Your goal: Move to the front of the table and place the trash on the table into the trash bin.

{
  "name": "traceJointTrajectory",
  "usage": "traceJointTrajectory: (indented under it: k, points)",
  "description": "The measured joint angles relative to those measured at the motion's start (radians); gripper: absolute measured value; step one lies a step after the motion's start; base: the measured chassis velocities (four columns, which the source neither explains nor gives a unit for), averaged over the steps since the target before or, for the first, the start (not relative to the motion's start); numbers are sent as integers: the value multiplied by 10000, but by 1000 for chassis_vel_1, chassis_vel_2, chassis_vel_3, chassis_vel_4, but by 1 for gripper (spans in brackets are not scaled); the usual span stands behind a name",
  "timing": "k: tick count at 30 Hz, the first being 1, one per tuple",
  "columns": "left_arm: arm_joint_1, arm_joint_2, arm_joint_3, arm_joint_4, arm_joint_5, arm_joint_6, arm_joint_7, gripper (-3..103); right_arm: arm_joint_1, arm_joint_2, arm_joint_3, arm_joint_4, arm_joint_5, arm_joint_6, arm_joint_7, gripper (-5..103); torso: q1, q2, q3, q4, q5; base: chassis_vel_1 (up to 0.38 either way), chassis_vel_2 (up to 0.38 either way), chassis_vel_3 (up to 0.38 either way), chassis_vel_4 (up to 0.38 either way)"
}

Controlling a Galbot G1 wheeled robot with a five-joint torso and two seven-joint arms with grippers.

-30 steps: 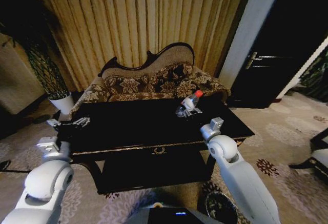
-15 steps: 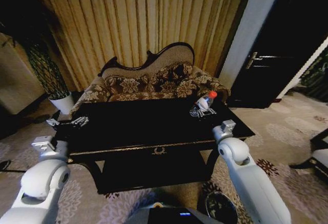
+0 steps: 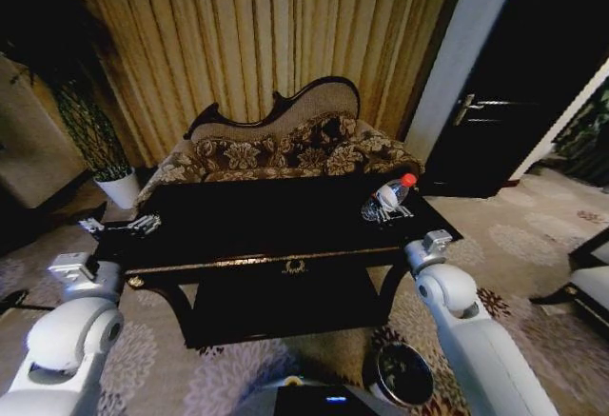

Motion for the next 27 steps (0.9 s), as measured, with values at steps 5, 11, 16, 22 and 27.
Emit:
traceJointTrajectory:
  k: [5,11,16,22,27]
  points:
    - [16,-24,2,-20,18,-32,0,100,-51,33,-55,26,0,2,0,28,-2,2,-1,1,0,192,-196,-205,196]
    - [-41,-24,50,25,40,-54,25,100,-76,76,-261,-22,-24,34,0,28,3,0,1,2,-1,168,-152,-169,157]
    - [-72,-48,100,77,54,-56,44,100,-61,103,-394,-114,-64,55,0,28,7,-2,3,0,0,168,-149,-159,158]
    - [-97,-49,132,122,58,-57,56,100,-146,262,-505,-385,-271,299,0,28,3,-1,1,0,0,168,-177,-157,172]
    - [-168,-90,236,128,66,-58,66,100,-522,462,-288,-1357,-571,905,0,28,-4,4,-2,0,0,43,-50,-68,79]
